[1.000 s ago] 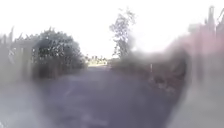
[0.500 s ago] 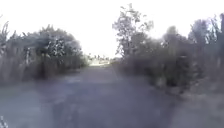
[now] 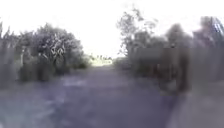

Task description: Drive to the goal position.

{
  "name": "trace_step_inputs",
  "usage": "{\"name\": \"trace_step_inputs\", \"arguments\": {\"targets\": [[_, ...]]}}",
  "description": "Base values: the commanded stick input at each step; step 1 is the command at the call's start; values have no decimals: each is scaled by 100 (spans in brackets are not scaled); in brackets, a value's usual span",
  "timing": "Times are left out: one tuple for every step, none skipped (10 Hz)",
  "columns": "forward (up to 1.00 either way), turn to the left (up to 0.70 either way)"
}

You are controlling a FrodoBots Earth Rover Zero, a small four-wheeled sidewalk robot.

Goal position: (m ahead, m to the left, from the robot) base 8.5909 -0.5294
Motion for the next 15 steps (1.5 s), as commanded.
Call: {"name": "trace_step_inputs", "arguments": {"targets": [[85, 0], [85, 0], [85, 0], [85, 0], [85, 0], [85, 0], [85, 0], [85, 0], [85, 0], [85, 0], [85, 0], [85, 0], [85, 0], [85, 0], [85, 0]]}}
